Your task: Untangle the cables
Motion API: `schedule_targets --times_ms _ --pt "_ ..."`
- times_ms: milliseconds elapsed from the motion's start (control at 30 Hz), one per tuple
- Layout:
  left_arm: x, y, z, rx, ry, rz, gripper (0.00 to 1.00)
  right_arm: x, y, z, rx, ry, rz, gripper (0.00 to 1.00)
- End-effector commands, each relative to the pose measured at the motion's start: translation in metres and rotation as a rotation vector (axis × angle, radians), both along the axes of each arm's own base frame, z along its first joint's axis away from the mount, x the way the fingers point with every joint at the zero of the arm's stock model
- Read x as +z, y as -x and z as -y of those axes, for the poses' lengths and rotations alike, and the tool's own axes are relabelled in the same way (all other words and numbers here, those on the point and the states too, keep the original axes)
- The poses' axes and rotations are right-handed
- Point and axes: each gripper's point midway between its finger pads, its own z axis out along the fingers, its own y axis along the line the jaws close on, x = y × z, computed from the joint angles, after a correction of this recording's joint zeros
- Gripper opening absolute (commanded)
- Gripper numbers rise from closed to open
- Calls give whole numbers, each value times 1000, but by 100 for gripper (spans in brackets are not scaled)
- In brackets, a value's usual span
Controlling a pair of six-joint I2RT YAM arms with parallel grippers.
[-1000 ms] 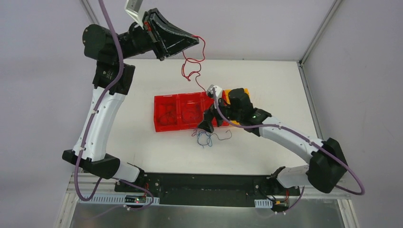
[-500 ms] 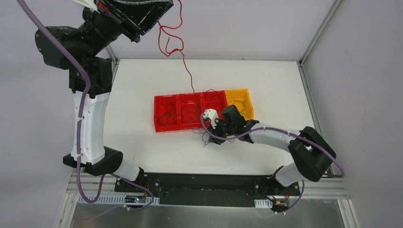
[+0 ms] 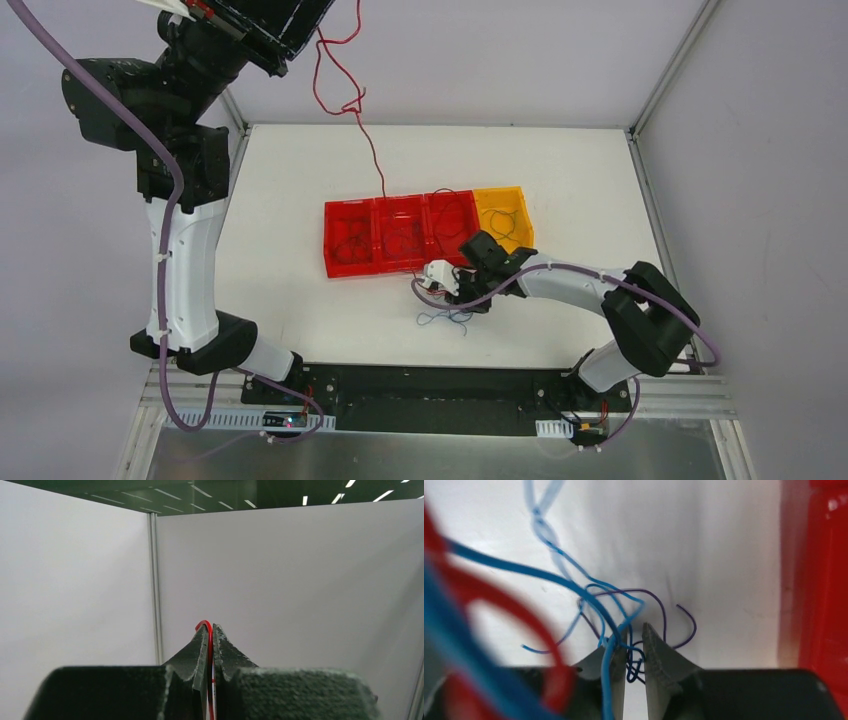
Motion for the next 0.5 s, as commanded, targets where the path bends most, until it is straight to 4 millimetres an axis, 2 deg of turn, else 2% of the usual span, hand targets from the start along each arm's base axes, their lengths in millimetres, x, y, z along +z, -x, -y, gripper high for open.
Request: schedule_targets --times_ms 0,67,167,267,333,400,467 --pt "31 34 -25 93 76 128 0 -32 10 77 136 337 -12 19" --pt "33 37 -27 101 82 136 0 -36 15 99 126 387 -45 21" --pt "33 39 -28 101 83 137 0 -32 23 114 79 370 -110 24" --pt "33 40 -27 96 81 136 0 -25 22 118 12 325 -137 30" --pt "32 40 -26 87 76 133 0 -11 23 109 -44 232 -186 39" --pt "30 40 -25 79 73 128 0 3 19 102 -102 160 -200 36" --pt "29 40 -25 81 74 125 0 9 19 101 -114 136 -195 23"
